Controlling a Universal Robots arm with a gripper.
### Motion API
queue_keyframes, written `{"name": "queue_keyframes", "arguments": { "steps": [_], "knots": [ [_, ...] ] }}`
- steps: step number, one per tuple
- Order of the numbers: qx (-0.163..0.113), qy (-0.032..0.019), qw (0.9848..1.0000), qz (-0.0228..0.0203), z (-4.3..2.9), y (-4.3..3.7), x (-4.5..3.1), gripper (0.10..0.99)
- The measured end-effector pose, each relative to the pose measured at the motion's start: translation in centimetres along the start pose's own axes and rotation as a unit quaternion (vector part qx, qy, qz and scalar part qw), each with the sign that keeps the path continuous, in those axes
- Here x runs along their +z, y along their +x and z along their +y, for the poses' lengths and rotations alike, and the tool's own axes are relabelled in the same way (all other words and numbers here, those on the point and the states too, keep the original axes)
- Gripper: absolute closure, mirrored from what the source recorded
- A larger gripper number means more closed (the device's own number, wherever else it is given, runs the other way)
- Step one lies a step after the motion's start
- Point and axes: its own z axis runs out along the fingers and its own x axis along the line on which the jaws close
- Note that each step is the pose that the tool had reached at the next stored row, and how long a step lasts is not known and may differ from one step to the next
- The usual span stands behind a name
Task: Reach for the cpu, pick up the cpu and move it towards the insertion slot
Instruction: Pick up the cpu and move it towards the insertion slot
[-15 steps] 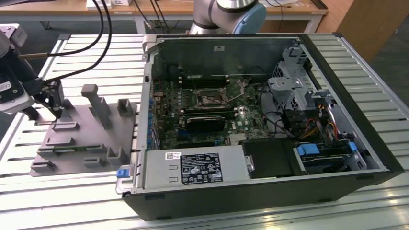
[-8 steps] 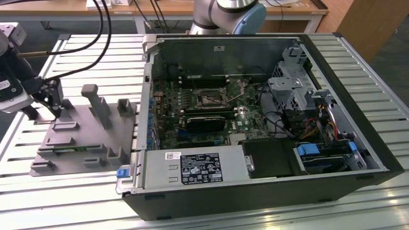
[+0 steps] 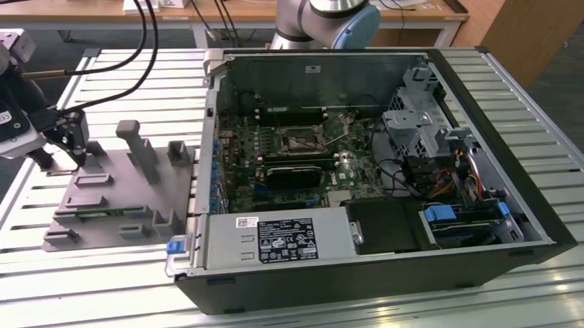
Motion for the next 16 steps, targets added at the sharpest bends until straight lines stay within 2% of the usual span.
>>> {"name": "queue_keyframes", "arguments": {
  "steps": [10, 16],
  "knots": [
    [0.0, -0.0001, 1.0, 0.0, 0.04, 0.0, -0.66, 0.557],
    [0.0, -0.0001, 1.0, 0.0, 0.09, 0.0, -1.45, 0.557]
  ]
}}
